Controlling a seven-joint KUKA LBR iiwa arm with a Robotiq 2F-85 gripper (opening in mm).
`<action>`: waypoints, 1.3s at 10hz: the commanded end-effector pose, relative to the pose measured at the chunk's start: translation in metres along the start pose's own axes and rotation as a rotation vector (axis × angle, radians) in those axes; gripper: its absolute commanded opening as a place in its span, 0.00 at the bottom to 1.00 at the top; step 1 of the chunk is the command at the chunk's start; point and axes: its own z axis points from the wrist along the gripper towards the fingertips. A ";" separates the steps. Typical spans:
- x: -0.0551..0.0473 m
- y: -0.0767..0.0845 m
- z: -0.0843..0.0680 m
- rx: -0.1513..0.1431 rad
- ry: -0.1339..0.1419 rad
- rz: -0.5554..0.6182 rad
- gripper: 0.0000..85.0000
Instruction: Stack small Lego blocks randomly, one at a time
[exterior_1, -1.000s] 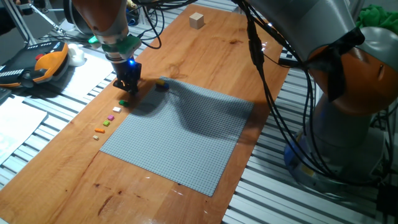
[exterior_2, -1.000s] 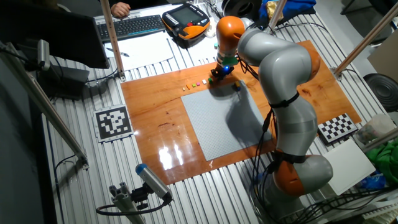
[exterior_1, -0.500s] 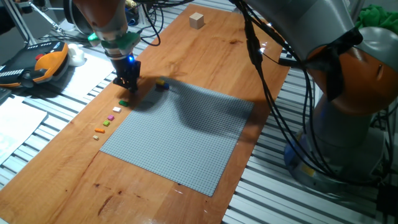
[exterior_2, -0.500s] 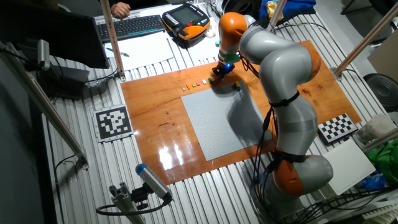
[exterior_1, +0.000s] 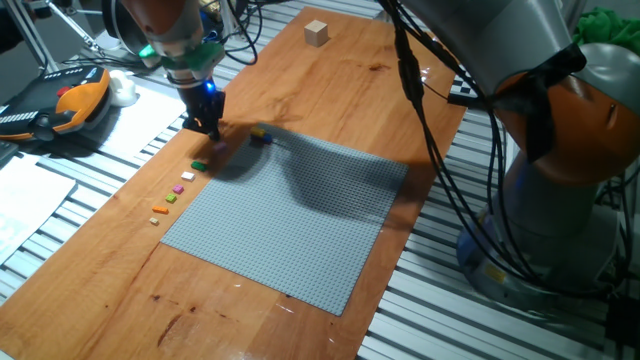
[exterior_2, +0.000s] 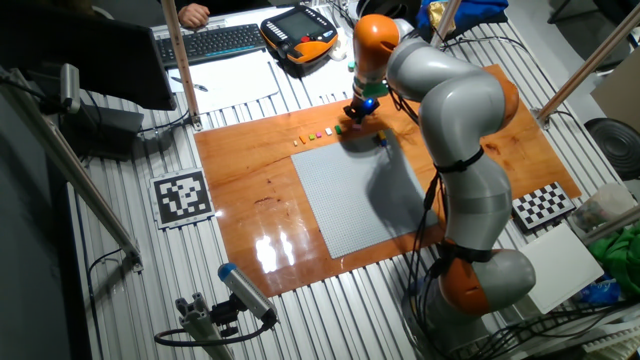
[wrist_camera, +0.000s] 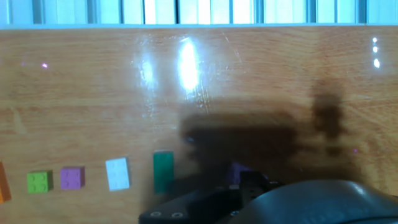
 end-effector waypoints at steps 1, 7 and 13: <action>-0.002 0.000 0.003 0.006 -0.008 0.002 0.40; -0.001 -0.001 0.007 0.007 -0.013 0.033 0.60; -0.002 0.000 0.014 -0.005 -0.033 0.026 0.60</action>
